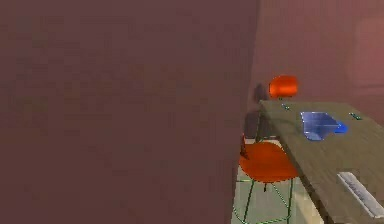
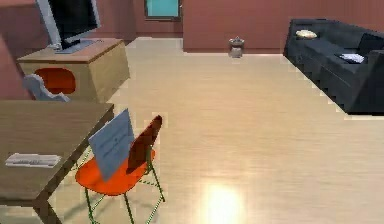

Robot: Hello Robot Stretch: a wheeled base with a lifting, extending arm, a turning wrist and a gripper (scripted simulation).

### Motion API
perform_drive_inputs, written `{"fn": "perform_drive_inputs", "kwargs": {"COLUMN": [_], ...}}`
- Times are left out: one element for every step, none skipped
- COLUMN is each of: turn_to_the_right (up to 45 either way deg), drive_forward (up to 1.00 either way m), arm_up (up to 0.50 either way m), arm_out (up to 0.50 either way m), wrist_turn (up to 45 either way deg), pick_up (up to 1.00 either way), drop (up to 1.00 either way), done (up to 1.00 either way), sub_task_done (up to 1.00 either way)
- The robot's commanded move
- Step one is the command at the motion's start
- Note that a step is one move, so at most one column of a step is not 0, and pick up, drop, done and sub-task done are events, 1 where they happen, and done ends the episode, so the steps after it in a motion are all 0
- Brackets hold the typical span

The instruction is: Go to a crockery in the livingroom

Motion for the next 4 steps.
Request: {"fn": "perform_drive_inputs", "kwargs": {"turn_to_the_right": [45.0, 24.0, 0.0, -39.0], "drive_forward": [0.00, 0.00, 0.25, 0.00], "arm_up": [0.00, 0.00, 0.00, 0.00], "arm_out": [0.00, 0.00, 0.00, 0.00], "wrist_turn": [0.0, 0.0, 0.0, 0.0], "pick_up": [0.00, 0.00, 0.00, 0.00], "drop": [0.00, 0.00, 0.00, 0.00], "done": [0.00, 0.00, 0.00, 0.00], "sub_task_done": [0.00, 0.00, 0.00, 0.00]}}
